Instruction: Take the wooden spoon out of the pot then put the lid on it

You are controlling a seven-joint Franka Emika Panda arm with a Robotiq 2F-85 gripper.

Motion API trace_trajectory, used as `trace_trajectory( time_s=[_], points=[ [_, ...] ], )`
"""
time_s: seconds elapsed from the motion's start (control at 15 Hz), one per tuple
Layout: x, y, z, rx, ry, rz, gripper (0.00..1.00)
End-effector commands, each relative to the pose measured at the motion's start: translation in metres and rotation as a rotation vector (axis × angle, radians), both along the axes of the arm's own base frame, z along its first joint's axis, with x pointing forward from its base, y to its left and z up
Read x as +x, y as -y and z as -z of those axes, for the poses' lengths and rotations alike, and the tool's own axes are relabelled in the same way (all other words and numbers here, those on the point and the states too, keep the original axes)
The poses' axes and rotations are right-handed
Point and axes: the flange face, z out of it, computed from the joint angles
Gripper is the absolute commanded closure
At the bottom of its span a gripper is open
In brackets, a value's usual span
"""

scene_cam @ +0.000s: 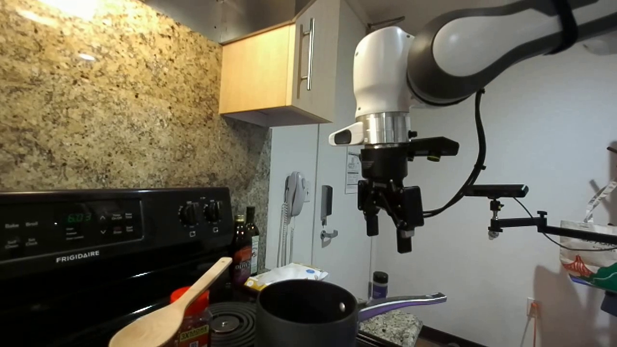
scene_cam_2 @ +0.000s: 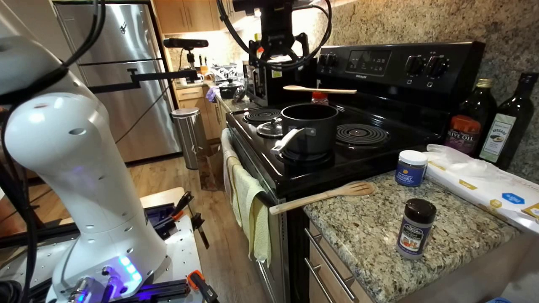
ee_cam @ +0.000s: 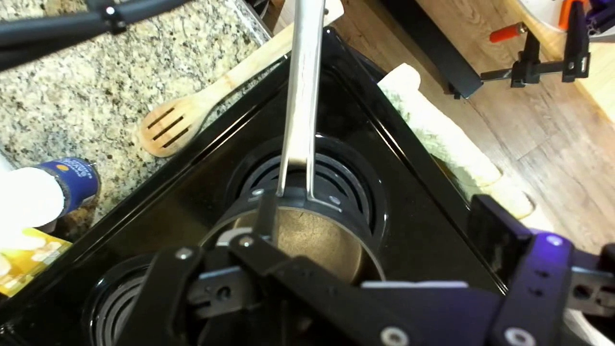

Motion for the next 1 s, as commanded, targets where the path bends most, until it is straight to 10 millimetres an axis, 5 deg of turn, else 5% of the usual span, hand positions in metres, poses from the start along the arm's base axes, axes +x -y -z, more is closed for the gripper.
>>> trace_trajectory(
  time_s=[0.0,0.93],
  points=[
    [0.009,-0.006,0.001,-0.009,0.013,-0.004,0.00],
    [-0.002,0.042,0.078,0.108,-0.077,-0.045,0.00]
  ],
)
